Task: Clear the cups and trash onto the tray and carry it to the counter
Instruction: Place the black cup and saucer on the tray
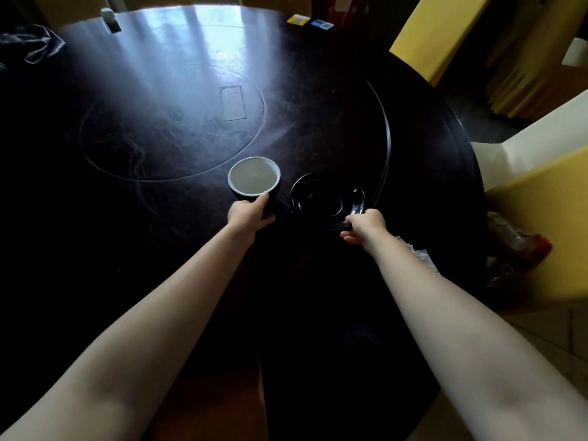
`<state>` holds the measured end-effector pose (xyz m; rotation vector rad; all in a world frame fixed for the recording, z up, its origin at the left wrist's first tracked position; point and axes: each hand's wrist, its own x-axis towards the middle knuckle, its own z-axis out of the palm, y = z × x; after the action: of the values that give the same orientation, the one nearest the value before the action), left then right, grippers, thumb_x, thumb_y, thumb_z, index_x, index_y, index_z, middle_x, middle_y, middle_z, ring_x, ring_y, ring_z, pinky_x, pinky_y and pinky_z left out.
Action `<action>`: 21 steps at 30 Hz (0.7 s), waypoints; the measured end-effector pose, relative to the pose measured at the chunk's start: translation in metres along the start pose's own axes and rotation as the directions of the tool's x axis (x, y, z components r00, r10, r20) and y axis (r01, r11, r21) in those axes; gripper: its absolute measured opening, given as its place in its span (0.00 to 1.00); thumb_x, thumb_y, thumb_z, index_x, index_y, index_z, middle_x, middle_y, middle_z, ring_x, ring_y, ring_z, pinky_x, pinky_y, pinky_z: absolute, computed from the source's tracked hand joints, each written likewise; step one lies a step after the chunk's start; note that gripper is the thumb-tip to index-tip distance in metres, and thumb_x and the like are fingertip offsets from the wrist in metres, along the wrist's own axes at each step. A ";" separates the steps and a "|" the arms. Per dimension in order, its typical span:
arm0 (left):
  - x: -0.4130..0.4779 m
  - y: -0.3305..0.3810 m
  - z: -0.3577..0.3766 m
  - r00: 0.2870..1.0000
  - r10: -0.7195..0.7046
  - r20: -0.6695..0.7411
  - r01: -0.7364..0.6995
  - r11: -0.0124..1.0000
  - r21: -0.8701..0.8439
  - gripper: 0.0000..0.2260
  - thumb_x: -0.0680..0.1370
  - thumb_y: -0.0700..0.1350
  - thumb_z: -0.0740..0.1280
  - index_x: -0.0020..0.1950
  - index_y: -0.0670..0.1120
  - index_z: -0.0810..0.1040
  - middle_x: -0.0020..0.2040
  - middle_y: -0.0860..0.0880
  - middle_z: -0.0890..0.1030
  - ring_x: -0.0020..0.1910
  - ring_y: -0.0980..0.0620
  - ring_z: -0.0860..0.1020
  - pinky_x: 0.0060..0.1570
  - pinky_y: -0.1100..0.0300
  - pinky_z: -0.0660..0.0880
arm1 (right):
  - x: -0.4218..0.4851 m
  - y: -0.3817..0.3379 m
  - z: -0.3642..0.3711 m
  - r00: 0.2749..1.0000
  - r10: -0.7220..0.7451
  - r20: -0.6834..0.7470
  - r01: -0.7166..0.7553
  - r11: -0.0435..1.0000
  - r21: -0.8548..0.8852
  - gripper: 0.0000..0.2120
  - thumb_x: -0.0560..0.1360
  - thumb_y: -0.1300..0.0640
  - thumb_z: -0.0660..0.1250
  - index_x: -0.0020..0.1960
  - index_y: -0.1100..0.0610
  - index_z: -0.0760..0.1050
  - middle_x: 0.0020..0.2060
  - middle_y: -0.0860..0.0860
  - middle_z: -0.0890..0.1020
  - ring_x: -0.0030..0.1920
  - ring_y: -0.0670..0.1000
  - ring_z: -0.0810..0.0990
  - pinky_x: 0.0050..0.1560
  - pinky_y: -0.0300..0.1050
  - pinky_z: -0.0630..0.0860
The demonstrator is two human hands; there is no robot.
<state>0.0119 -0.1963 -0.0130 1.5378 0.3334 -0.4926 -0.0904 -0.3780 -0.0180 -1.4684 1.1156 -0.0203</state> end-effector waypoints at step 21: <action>-0.051 -0.031 -0.084 0.996 0.049 0.078 -0.046 0.998 -0.043 0.12 0.75 0.42 0.66 0.33 0.39 0.73 0.37 0.45 0.73 0.37 0.53 0.76 0.40 0.59 0.81 | -0.059 0.063 0.015 1.000 0.009 -0.019 -0.009 1.000 0.029 0.02 0.74 0.66 0.60 0.44 0.60 0.69 0.44 0.58 0.77 0.20 0.47 0.74 0.15 0.31 0.67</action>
<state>-0.0394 -0.1072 -0.0160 1.4793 0.2440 -0.5048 -0.1508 -0.3174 -0.0367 -1.4404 1.1326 -0.0437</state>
